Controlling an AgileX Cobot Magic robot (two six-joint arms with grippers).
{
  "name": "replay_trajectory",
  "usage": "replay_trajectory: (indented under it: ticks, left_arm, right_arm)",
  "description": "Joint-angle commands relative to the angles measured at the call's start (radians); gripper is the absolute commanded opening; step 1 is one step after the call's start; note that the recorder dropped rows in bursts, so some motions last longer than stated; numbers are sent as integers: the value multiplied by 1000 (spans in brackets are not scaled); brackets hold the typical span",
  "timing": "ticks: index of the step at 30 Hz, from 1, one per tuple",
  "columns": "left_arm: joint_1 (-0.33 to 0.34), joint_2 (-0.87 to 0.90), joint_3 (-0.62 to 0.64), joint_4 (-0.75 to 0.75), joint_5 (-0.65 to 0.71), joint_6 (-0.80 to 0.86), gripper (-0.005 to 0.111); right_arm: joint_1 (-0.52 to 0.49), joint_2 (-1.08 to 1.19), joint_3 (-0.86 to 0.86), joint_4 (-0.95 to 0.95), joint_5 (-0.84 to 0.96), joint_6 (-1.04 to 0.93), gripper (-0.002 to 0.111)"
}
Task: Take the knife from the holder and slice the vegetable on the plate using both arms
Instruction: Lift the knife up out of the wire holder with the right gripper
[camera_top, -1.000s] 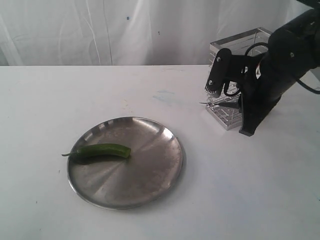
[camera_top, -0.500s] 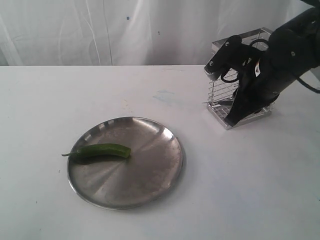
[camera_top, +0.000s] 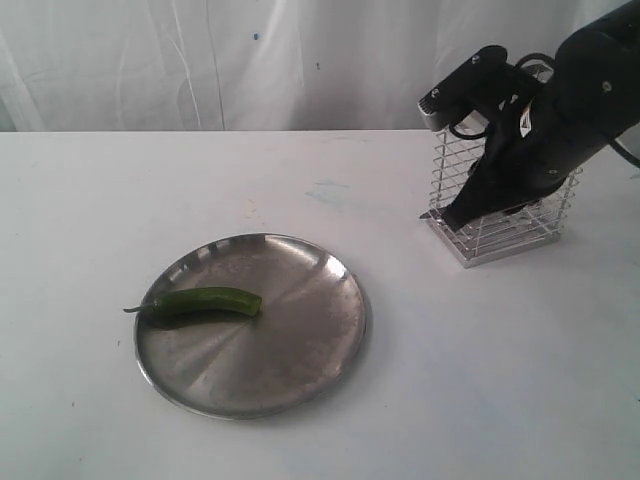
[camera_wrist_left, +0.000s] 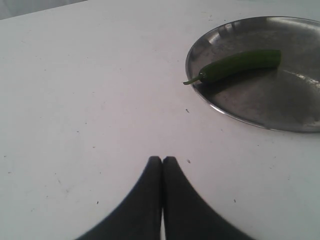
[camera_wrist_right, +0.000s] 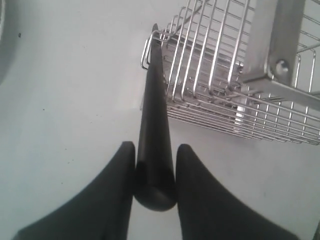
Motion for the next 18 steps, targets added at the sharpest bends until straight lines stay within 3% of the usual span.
replay_trajectory:
  ticks: [1, 9, 18]
  left_arm:
    - [1, -4, 4, -10, -3, -2, 0]
    - [1, -4, 4, -10, -3, -2, 0]
    - [1, -4, 4, -10, -3, -2, 0]
  right_arm:
    - [0, -10, -10, 41, -4, 69, 0]
    - [0, -35, -15, 34, -85, 185, 0]
    - [0, -49, -89, 34, -48, 200, 0]
